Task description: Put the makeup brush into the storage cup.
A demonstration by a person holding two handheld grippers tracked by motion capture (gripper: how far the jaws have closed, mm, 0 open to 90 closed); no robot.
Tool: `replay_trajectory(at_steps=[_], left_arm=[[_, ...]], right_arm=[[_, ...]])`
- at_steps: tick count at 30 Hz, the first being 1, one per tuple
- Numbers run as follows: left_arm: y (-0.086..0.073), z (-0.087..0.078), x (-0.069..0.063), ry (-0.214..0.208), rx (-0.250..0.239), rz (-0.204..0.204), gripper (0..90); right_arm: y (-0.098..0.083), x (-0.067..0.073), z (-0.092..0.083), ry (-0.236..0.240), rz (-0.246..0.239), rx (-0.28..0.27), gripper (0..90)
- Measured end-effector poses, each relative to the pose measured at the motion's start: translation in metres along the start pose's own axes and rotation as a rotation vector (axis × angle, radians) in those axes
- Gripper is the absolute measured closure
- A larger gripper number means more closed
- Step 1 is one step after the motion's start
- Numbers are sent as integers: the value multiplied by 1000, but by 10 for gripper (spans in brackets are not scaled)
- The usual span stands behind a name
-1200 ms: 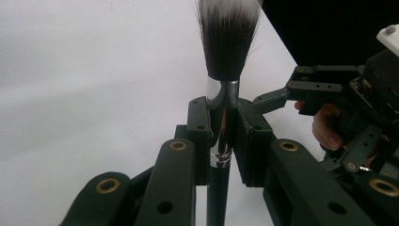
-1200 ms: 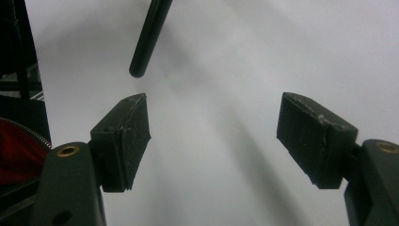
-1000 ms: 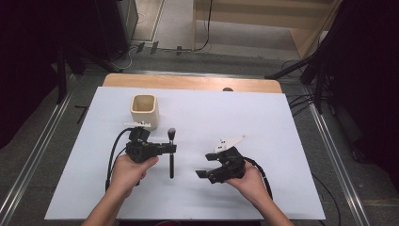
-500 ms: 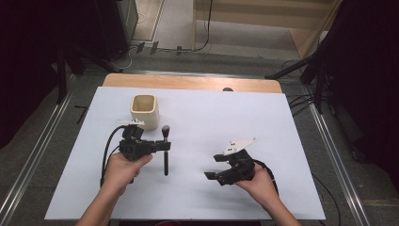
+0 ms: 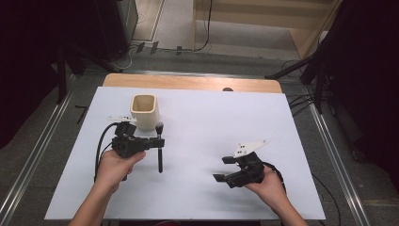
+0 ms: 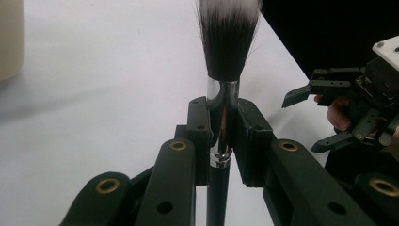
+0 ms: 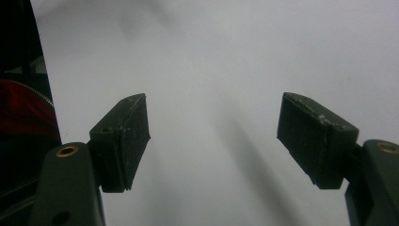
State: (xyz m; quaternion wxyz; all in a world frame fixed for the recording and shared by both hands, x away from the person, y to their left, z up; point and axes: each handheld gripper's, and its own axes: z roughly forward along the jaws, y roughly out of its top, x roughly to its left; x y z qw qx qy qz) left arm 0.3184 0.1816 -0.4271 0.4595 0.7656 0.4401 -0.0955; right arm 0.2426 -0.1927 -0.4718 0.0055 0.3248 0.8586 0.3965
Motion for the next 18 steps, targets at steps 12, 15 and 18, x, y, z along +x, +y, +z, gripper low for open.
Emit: replay_trajectory(at_steps=[12,15,18], left_arm=[[7,-11,4,10,-3,-27,786],[10,-12,3,20,7,-24,786],[13,-16,4,17,1,-32,786]], right_arm=[[-13,-7,-15,-30,23,-24,250],[-15,-8,-17,-41,33,-28,249],[-17,-8,-19,-45,33,-30,249]])
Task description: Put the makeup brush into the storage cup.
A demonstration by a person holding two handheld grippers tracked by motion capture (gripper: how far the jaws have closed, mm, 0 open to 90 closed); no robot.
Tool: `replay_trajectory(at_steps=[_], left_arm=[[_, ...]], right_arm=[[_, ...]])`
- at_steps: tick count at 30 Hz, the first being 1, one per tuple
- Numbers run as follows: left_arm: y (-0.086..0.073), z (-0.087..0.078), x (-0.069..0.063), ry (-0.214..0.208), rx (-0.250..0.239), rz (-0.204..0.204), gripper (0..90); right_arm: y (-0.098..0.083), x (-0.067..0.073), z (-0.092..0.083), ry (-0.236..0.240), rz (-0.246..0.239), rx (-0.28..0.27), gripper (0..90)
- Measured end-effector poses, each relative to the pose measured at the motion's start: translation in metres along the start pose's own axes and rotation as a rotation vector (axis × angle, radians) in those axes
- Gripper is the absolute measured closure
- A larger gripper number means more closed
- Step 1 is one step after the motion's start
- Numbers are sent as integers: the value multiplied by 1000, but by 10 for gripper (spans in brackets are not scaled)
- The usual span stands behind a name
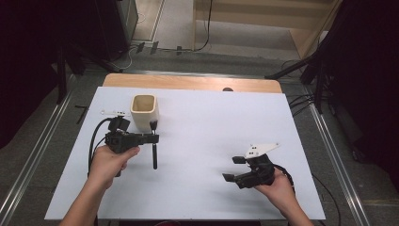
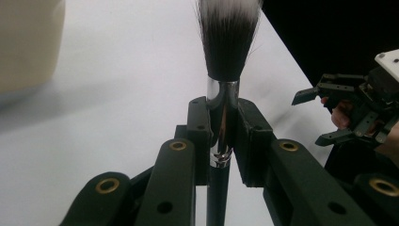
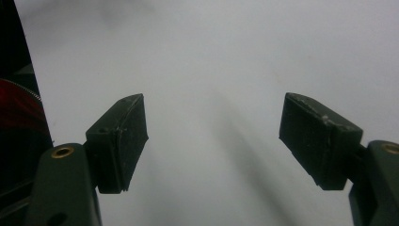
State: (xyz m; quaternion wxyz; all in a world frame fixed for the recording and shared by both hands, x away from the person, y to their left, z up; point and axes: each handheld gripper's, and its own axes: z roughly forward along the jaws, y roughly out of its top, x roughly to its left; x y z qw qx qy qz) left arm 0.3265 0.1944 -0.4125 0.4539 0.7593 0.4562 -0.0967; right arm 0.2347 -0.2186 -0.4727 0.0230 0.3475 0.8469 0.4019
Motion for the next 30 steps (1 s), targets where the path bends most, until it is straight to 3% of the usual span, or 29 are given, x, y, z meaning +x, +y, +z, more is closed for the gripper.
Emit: replay_trajectory(at_steps=[13,22,30], left_arm=[[23,-20,-2,20,-38,3,786],[39,-27,-5,2,-61,-2,786],[59,-40,-6,35,-100,19,786]], right_arm=[[-7,-4,-6,-14,4,-1,238],[-12,-3,-6,-19,7,12,238],[-12,-4,-7,-19,17,9,238]])
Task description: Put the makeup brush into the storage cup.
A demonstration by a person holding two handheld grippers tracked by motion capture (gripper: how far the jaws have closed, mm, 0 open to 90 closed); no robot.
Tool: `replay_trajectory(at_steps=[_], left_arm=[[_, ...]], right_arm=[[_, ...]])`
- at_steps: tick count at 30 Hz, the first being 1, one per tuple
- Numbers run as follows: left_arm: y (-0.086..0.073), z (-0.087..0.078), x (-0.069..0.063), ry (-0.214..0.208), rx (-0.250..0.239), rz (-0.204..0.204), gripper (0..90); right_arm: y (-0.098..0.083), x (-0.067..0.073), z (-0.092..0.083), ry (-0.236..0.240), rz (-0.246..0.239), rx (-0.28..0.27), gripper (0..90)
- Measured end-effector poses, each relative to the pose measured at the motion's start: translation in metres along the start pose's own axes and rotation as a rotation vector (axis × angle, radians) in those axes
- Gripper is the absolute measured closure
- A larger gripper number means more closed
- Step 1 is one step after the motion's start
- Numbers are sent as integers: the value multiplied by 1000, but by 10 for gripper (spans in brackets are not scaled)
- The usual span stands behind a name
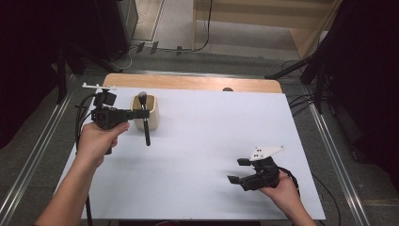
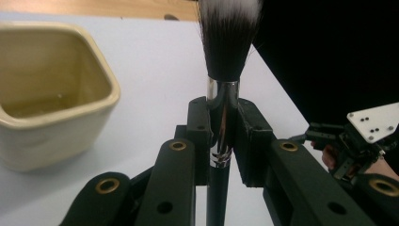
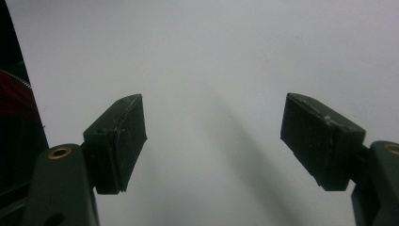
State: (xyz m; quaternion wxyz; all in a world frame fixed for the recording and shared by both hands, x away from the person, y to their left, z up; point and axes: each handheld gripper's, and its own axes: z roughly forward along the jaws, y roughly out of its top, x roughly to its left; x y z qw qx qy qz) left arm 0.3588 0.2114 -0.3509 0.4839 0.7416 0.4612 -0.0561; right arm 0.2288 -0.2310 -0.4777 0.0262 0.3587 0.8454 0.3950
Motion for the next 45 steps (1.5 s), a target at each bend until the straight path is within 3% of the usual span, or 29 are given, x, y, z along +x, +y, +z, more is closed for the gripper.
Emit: replay_trajectory(at_steps=[9,29,36,45], left_arm=[[20,-8,3,36,-33,9,786],[52,-4,10,87,-87,36,786],[61,-3,17,115,-107,27,786],[69,-2,19,152,-136,45,786]], right_arm=[[0,0,0,-2,-3,-5,238],[1,1,-1,-12,-2,-3,239],[1,0,-2,-14,-1,-3,239],[1,0,-1,-12,-6,-5,239]])
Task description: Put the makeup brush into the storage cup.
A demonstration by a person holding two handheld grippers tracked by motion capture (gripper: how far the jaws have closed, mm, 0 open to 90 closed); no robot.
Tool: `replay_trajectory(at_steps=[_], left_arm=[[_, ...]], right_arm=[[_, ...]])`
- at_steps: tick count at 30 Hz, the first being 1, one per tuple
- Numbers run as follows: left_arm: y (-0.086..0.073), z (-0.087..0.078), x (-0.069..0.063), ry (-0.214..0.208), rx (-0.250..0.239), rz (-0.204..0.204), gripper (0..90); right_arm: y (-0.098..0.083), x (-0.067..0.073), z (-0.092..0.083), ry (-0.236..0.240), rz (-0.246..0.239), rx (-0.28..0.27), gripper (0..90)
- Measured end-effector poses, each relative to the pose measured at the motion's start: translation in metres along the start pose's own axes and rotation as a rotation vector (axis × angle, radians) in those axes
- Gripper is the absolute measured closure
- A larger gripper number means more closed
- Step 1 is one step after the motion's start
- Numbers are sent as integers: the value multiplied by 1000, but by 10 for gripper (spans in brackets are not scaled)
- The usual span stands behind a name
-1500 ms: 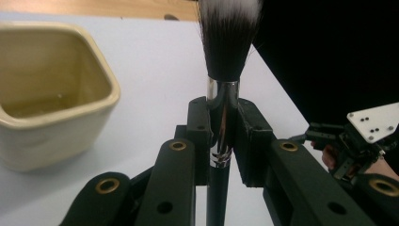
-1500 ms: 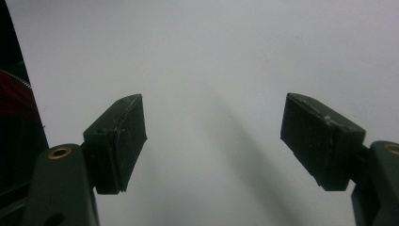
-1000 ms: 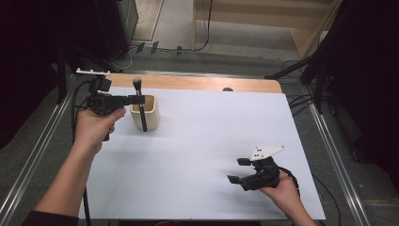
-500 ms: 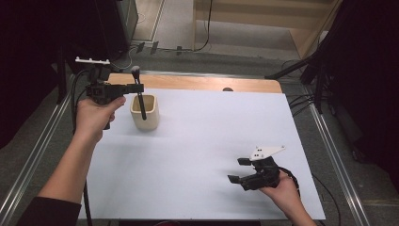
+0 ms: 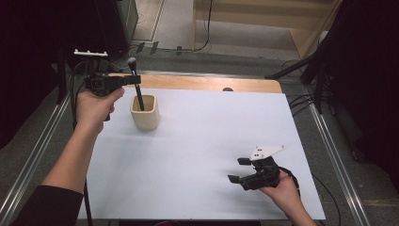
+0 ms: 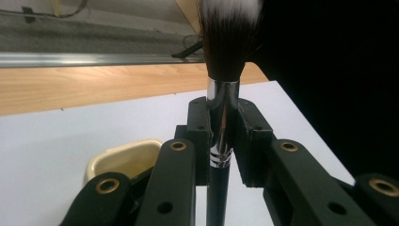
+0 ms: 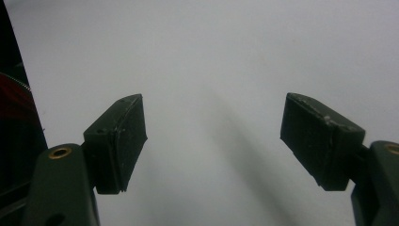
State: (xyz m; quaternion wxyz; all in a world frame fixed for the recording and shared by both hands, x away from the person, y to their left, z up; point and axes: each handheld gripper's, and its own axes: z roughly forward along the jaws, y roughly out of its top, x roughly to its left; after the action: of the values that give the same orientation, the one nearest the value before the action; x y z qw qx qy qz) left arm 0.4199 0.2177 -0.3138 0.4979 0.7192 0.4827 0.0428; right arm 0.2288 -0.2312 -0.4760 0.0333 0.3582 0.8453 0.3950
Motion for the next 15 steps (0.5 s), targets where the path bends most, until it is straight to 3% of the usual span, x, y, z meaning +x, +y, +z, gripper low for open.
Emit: replay_trajectory(at_steps=[5,15], left_arm=[[4,5,1,44,-8,29,786],[6,17,13,92,-28,25,787]], right_arm=[[0,1,0,-2,0,0,240],[0,1,1,-1,-3,4,240]])
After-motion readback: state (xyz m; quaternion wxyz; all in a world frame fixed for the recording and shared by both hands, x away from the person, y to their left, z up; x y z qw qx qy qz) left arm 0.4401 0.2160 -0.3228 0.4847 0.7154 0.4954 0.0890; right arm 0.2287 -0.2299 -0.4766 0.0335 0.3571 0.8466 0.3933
